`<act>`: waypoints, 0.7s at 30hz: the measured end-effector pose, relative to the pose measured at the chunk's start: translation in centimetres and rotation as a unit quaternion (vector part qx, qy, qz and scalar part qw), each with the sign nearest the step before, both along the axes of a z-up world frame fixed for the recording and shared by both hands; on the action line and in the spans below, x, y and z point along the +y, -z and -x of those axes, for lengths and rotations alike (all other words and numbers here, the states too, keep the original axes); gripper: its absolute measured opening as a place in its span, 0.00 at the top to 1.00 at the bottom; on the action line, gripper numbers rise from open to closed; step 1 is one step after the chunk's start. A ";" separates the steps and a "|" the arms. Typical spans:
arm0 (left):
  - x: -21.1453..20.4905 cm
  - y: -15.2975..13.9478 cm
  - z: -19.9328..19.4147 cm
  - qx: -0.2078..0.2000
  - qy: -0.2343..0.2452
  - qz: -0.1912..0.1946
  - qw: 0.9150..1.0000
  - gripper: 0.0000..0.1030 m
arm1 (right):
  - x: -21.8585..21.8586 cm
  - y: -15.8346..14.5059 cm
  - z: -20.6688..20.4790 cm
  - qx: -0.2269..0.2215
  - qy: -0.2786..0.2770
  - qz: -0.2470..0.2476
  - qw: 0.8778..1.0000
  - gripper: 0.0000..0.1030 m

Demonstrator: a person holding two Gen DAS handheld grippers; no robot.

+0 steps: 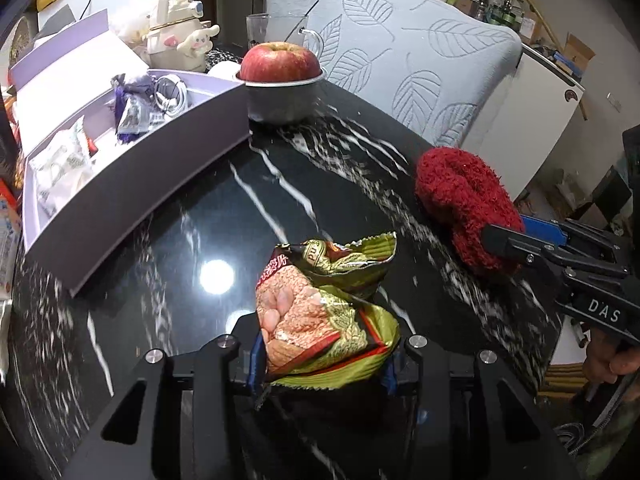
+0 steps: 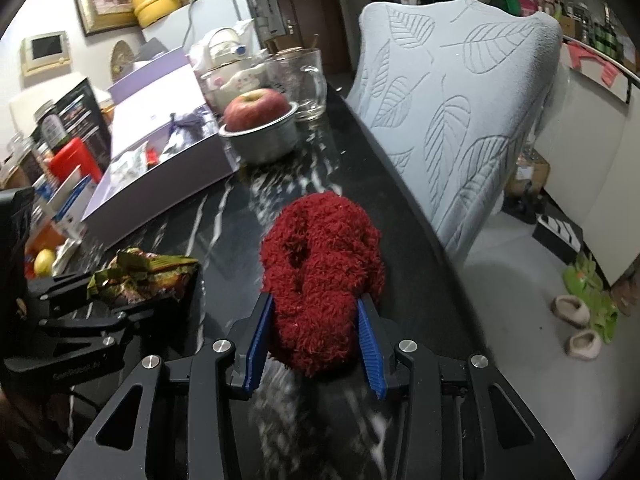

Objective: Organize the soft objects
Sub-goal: 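Grasp the shrimp snack bag with the left gripper while the right gripper grasps the red fuzzy item, then lift the snack bag with the left gripper while the right gripper lifts the red fuzzy item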

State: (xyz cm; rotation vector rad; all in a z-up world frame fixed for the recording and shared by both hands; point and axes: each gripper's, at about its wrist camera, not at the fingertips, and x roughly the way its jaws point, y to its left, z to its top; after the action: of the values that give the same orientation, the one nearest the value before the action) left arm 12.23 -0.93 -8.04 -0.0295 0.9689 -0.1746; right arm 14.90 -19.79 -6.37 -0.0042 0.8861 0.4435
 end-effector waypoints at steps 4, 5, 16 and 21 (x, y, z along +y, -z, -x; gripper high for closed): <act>0.1 0.1 1.9 0.001 0.001 0.000 1.000 0.58 | 0.3 0.0 2.2 0.001 -0.014 -0.006 1.000 0.61; 0.1 0.0 2.3 0.002 0.001 -0.001 1.000 0.58 | 0.3 0.0 2.6 0.000 -0.017 -0.006 1.000 0.61; 0.1 -0.1 5.8 0.011 0.011 -0.011 1.000 0.58 | 1.2 0.1 6.6 0.011 -0.061 -0.018 0.998 0.61; 0.1 0.6 5.8 0.015 0.006 -0.006 1.000 0.57 | 1.5 0.2 7.1 -0.004 -0.054 -0.002 0.999 0.45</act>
State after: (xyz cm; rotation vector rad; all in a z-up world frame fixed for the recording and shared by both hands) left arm 6.42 -0.79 -8.62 -0.0143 1.0002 -0.1802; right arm 7.82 -18.29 -6.55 -0.0506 0.8805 0.5455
